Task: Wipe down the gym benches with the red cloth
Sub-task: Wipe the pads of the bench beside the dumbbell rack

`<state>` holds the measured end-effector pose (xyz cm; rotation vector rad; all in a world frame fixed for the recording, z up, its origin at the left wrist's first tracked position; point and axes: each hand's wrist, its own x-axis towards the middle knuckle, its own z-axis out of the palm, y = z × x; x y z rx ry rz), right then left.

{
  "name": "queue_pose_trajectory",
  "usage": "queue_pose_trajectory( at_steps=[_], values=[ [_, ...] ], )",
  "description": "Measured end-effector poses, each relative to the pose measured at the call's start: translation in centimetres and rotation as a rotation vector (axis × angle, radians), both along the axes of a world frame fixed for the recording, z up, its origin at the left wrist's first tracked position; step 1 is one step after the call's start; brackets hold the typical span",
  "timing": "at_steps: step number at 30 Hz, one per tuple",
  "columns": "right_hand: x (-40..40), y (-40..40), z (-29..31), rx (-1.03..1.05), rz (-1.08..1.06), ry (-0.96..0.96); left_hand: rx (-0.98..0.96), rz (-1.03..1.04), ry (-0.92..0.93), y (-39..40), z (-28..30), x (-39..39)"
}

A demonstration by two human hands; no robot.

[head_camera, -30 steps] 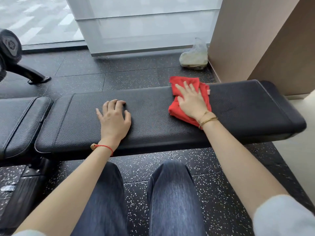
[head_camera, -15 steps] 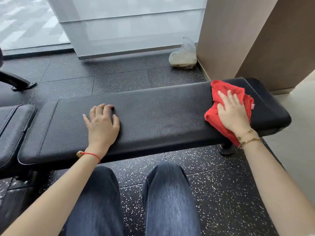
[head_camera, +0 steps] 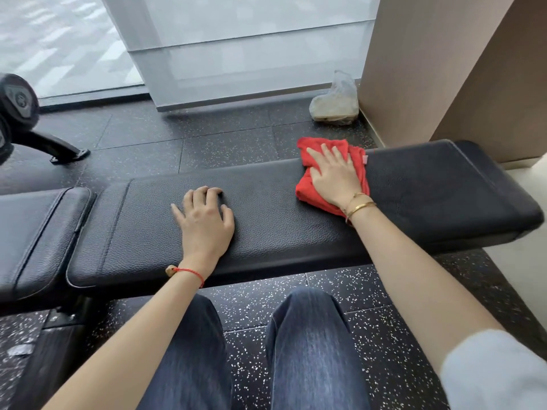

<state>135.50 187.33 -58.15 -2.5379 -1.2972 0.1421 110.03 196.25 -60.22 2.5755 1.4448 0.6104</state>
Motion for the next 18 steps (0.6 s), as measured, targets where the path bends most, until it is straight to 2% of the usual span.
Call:
queue_pose_trajectory(
  at_steps=[8,15,18],
  values=[
    [-8.4,2.4,-0.3,0.045,0.209,-0.005,-0.041,0.013,-0.043,0.1,0.2,-0.1],
    [-13.4,1.4,-0.5,0.070,0.298,-0.026,-0.072,0.002,-0.168,0.2,0.2,-0.6],
    [-14.2,0.6,-0.3,0.088,0.313,0.032,-0.101,-0.017,-0.179,0.2,0.3,-0.9]
  ],
)
